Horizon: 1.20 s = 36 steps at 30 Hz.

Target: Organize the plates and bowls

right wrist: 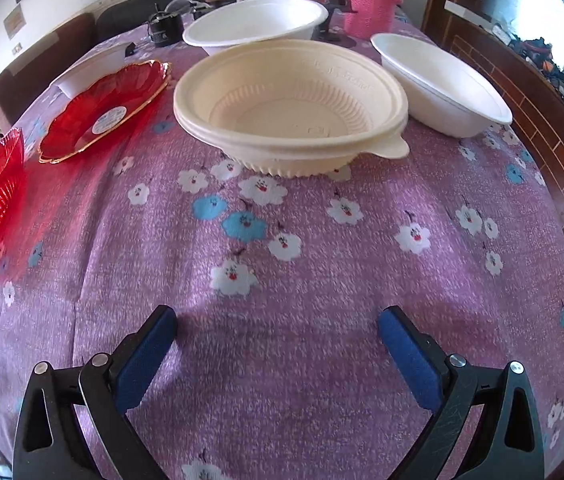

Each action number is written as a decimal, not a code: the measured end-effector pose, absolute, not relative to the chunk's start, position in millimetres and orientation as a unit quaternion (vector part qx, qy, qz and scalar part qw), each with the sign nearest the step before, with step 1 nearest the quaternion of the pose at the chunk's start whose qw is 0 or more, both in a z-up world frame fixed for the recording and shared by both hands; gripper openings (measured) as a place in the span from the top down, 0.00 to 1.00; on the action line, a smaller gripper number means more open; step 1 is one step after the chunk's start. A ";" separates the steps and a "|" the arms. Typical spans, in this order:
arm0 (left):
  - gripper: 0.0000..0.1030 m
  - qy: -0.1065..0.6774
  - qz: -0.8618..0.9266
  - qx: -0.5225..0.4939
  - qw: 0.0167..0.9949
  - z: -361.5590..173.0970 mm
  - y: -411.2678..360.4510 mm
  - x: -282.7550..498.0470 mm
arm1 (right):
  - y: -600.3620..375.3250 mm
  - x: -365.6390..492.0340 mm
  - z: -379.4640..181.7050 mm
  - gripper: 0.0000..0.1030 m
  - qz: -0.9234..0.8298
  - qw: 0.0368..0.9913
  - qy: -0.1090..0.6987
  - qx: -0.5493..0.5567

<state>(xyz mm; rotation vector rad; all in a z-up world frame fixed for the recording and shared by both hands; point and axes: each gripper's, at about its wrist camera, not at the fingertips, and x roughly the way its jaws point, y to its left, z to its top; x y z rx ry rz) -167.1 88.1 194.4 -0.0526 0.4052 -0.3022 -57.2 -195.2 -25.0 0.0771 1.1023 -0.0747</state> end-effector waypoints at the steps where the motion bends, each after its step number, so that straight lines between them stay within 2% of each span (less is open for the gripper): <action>1: 0.00 0.169 -0.142 -0.030 0.975 209.8 95.5 -174.4 | -197.2 -61.9 -17.2 0.14 -0.038 0.858 0.511 0.040; 2: 0.00 0.143 -0.139 -0.029 0.980 222.5 101.9 -180.4 | -199.0 -66.5 -4.9 0.21 -0.035 0.868 0.493 0.042; 4: 0.00 0.123 -0.134 -0.017 0.983 246.4 108.8 -182.2 | -197.7 -76.9 29.5 0.21 -0.035 0.895 0.443 0.046; 7: 0.00 0.138 -0.124 0.002 0.983 276.2 114.6 -168.8 | -190.6 -97.5 107.5 0.20 -0.033 0.944 0.328 0.027; 9: 0.00 0.146 -0.131 -0.008 0.980 297.1 118.9 -156.7 | -184.5 -99.8 154.0 0.16 -0.026 0.964 0.264 0.029; 10: 0.00 0.147 -0.140 -0.014 0.979 308.3 119.4 -149.8 | -182.6 -100.0 176.2 0.06 -0.011 0.971 0.237 0.039; 11: 0.00 0.147 -0.148 -0.018 0.978 317.3 119.1 -142.5 | -179.6 -95.9 193.2 0.00 0.011 0.974 0.221 0.050; 14: 0.00 0.163 -0.165 -0.013 0.973 330.3 109.6 -108.0 | -168.0 -61.7 212.8 0.00 0.075 0.966 0.233 0.082; 18: 0.00 0.237 -0.162 -0.025 0.958 284.4 98.5 -56.9 | -142.6 -21.5 164.4 0.00 0.150 0.932 0.306 0.126; 21: 0.00 0.319 -0.163 -0.042 0.933 218.5 93.5 -16.1 | -128.9 3.7 101.4 0.14 0.179 0.895 0.377 0.162; 23: 0.00 0.366 -0.157 -0.050 0.916 181.9 92.1 8.0 | -122.8 15.1 61.3 0.26 0.182 0.873 0.416 0.180; 24: 0.00 0.392 -0.159 -0.060 0.904 164.0 92.7 21.3 | -123.5 21.6 44.6 0.28 0.180 0.865 0.429 0.190; 25: 0.05 0.419 -0.167 -0.075 0.890 147.4 94.5 33.9 | -122.6 27.4 30.3 0.29 0.177 0.857 0.441 0.199; 26: 0.19 0.439 -0.174 -0.088 0.877 135.2 95.1 43.7 | -122.9 32.2 20.4 0.29 0.172 0.853 0.448 0.205; 28: 0.29 0.474 -0.181 -0.109 0.855 112.2 95.1 64.9 | -123.1 39.0 5.4 0.29 0.163 0.850 0.453 0.214; 36: 0.30 0.506 -0.150 -0.119 0.841 78.9 88.2 102.9 | -118.0 55.7 -11.4 0.28 0.146 0.851 0.458 0.214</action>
